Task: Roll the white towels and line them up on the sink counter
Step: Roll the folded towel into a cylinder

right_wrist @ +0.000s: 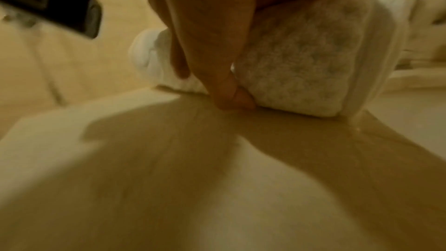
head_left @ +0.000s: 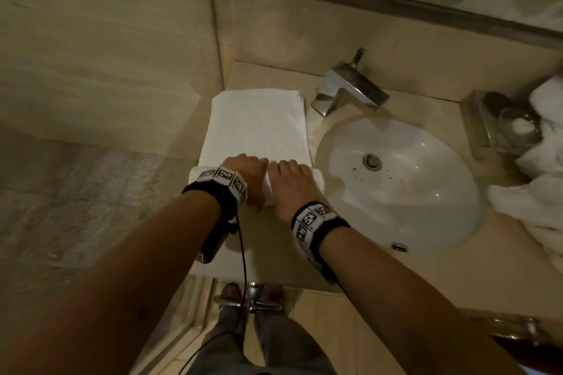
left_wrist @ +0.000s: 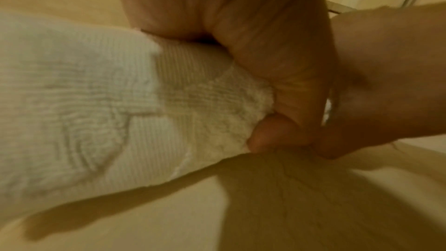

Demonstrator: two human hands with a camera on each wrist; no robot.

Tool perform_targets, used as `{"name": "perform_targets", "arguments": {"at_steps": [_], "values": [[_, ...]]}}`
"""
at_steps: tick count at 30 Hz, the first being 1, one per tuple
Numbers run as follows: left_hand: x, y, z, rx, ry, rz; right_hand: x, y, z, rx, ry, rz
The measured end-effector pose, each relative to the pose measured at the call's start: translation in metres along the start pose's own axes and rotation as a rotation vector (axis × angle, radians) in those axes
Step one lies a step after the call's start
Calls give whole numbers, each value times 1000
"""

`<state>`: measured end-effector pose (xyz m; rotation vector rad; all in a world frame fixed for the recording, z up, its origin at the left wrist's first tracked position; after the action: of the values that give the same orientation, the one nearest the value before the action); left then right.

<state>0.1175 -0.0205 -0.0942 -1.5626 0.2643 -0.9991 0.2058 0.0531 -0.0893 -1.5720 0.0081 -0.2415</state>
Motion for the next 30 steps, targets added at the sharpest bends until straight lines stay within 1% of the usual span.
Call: {"name": "perform_targets", "arguments": {"at_steps": [1, 2, 5, 7, 8, 9, 11, 13, 15, 18, 20, 21, 24, 26, 27, 28, 30], "values": [[3, 0, 1, 9, 1, 15, -3, -1, 1, -16, 7, -5], [7, 0, 1, 2, 12, 59, -6, -3, 1, -32, 12, -9], [27, 10, 2, -58, 83, 277, -12, -4, 1, -63, 24, -39], [39, 21, 4, -127, 106, 412, -13, -2, 0, -81, 30, -46], [43, 25, 5, -135, 95, 463, -13, -2, 0, -88, 26, -62], [45, 26, 7, -131, 81, 478, -12, -2, 0, -90, 23, -88], [41, 25, 8, -85, 39, 380, -11, -4, 0, -90, 17, -148], [33, 22, 6, -30, 27, 294, -9, -8, 0, -91, 11, -173], [28, 19, 3, 25, 26, 247, -3, -9, -1, -65, -17, -140], [24, 15, 0, 65, 22, 176, 14, -3, -2, 13, -80, -33], [24, 15, -1, 56, 24, 181, 17, -2, -2, 17, -78, -37], [25, 16, -1, 54, 25, 207, 13, -3, -1, 15, -77, -56], [37, 25, 0, 16, 18, 333, -6, -10, -2, 3, -77, -139], [47, 31, 3, -24, -11, 426, -12, -17, -1, -38, -82, -185], [51, 32, 5, -29, -40, 440, -11, -21, 0, -57, -96, -202], [52, 32, 6, -30, -65, 423, -11, -24, 1, -71, -107, -224], [47, 27, 5, -23, -77, 352, -11, -29, 3, -112, -104, -272]]}}
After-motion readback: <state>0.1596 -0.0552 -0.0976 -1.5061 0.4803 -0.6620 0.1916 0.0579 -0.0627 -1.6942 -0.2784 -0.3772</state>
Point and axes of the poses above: each hand's wrist, its own x-axis away from the middle knuckle, its own y-axis out of the palm, z = x × y, the point moved 2 cm from there along -x, towards the middle knuckle, and after that the axes turned 7 degrees about z, right-handed, at the moved point
